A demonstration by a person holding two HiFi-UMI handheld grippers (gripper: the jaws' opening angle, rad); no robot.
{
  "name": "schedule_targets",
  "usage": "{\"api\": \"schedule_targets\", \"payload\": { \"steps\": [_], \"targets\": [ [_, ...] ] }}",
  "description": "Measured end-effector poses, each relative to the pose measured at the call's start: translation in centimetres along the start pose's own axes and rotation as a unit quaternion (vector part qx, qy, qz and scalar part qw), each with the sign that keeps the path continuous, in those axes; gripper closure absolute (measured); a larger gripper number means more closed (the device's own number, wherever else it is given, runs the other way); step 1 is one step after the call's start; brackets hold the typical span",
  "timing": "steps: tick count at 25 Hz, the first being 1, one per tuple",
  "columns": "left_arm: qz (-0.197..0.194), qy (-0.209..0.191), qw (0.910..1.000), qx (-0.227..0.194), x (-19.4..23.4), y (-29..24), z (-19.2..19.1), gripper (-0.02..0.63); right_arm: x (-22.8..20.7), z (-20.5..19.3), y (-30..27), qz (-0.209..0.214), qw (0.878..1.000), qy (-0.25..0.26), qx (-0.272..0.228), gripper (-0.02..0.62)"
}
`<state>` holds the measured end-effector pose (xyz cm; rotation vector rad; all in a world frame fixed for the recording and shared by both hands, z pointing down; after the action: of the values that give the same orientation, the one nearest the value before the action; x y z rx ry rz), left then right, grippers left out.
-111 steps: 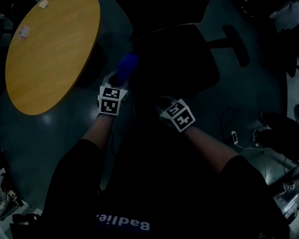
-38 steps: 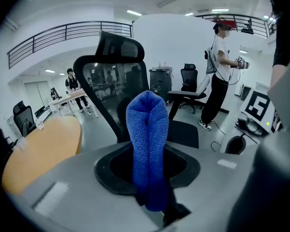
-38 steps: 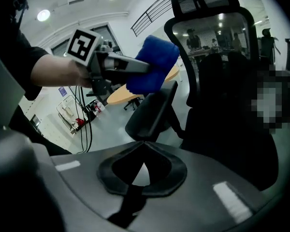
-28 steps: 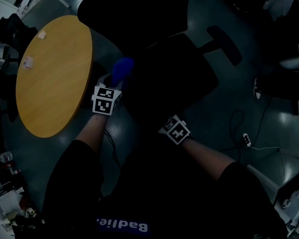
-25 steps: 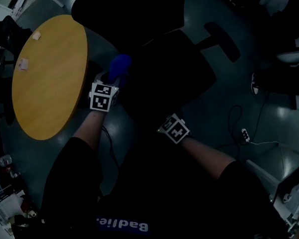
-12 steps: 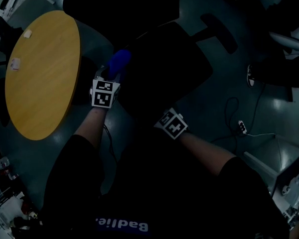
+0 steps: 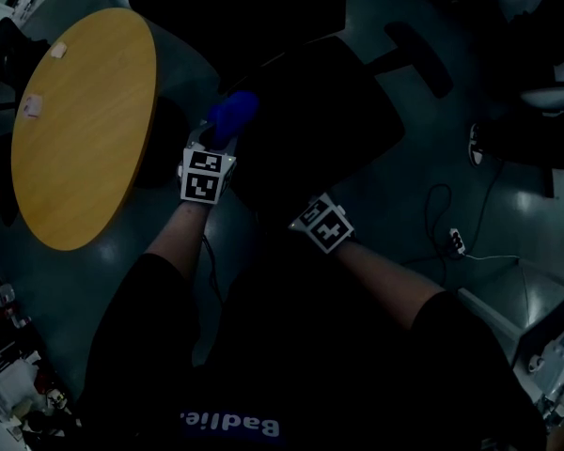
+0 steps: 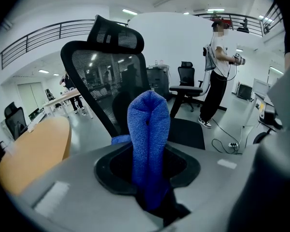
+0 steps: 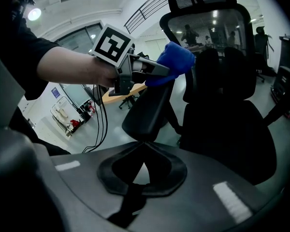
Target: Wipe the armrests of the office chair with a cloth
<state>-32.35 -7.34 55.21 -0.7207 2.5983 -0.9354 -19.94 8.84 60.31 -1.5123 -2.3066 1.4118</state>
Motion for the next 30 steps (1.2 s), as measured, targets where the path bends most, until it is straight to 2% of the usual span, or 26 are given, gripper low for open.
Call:
{"api": "schedule_targets", "payload": {
  "steps": [30],
  "targets": [
    [-0.008,-0.008,0.9999,0.01,-5.1,2.0,-1.3,0.472,0.0,0.0,-0.1,0.002,1.0,-0.001,-0.009,0.589]
  ]
}}
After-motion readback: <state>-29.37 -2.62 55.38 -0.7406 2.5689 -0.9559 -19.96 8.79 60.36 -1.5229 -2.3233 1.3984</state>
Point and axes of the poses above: the fingertips, and each gripper's own axes: y backward along the fingers, x to its left, z out of its top, the point moved 4 cm from there along y, backward along the fingers
